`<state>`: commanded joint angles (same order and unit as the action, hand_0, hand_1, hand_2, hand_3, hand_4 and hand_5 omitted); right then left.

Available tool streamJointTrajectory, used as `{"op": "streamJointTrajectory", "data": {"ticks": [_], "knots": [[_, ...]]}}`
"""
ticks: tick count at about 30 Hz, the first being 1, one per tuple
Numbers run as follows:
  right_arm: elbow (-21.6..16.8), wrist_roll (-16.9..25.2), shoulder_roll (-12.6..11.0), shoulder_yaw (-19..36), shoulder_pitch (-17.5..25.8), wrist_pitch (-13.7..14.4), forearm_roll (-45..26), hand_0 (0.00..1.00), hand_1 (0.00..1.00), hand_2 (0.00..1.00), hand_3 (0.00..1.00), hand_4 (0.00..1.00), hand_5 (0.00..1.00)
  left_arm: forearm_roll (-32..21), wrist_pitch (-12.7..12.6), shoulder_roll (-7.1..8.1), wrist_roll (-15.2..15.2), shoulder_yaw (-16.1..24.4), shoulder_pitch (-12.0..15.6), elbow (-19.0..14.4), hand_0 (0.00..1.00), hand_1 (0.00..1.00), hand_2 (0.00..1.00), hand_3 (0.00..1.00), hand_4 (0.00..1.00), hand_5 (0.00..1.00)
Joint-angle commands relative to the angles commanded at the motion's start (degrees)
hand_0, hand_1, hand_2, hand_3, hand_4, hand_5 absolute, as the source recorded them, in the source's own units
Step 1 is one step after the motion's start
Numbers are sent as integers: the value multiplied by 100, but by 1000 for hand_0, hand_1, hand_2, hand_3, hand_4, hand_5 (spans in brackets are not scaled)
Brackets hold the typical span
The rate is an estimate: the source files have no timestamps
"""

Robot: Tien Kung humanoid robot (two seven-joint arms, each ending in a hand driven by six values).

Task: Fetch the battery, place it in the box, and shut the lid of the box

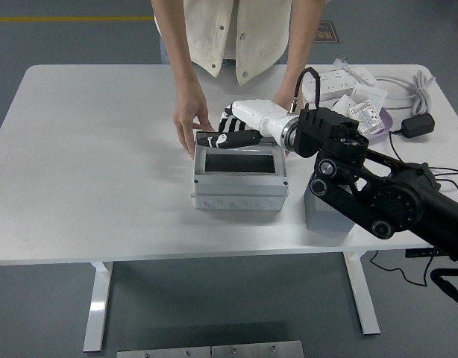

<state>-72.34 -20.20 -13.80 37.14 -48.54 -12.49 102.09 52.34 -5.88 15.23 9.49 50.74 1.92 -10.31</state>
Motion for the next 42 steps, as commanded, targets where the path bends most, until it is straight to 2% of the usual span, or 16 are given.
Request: {"op": "streamJointTrajectory", "data": {"ticks": [6, 12, 17, 22, 27, 31, 32, 36, 37, 38, 42], "knots": [[-161, -230, -26, 54, 29, -321, -5, 672, 556, 601, 649, 998, 996, 18, -1, -4, 2, 12, -4, 0, 648, 721, 626, 600, 619, 344], [-295, -386, -38, 147, 40, -525, -53, 643, 538, 597, 654, 998, 998, 35, -4, -6, 2, 26, -8, 0, 649, 721, 626, 599, 619, 344], [-275, -367, -49, 286, 99, -539, -70, 610, 523, 588, 650, 998, 998, 44, -5, -12, 1, 31, -13, 0, 647, 722, 626, 600, 618, 343], [-316, -112, -171, 815, 420, -401, 20, 601, 522, 587, 655, 997, 998, 88, -4, -27, 2, 82, -10, 0, 648, 722, 626, 600, 618, 343], [-557, 572, -395, 1488, 1016, 211, -31, 601, 522, 590, 659, 997, 998, 216, 7, -55, 16, 220, 26, 0, 648, 722, 626, 599, 617, 344], [-804, 1163, -546, 2008, 1497, 743, -385, 601, 522, 590, 659, 997, 998, 317, 5, -68, 17, 334, 62, 0, 648, 722, 626, 599, 617, 344], [-848, 1366, -592, 2176, 1662, 930, -548, 593, 522, 578, 631, 992, 995, 335, 5, -72, 16, 357, 70, 0, 648, 722, 625, 599, 617, 340], [-873, 1998, -668, 2602, 2118, 1493, -1072, 593, 522, 578, 631, 992, 995, 369, 3, -84, 8, 397, 79, 0, 648, 722, 625, 599, 617, 340], [-871, 2169, -673, 2690, 2237, 1643, -1230, 593, 522, 578, 631, 992, 995, 373, 3, -88, 5, 399, 78, 0, 648, 722, 625, 599, 617, 340], [-868, 2326, -673, 2749, 2331, 1774, -1372, 549, 501, 551, 599, 985, 959, 378, 3, -92, 4, 403, 77, 0, 648, 721, 626, 600, 617, 341], [-835, 2977, -649, 2963, 2661, 2306, -2021, 549, 501, 551, 599, 985, 959, 366, 5, -107, -7, 393, 75, 0, 648, 721, 626, 600, 617, 341]]}}
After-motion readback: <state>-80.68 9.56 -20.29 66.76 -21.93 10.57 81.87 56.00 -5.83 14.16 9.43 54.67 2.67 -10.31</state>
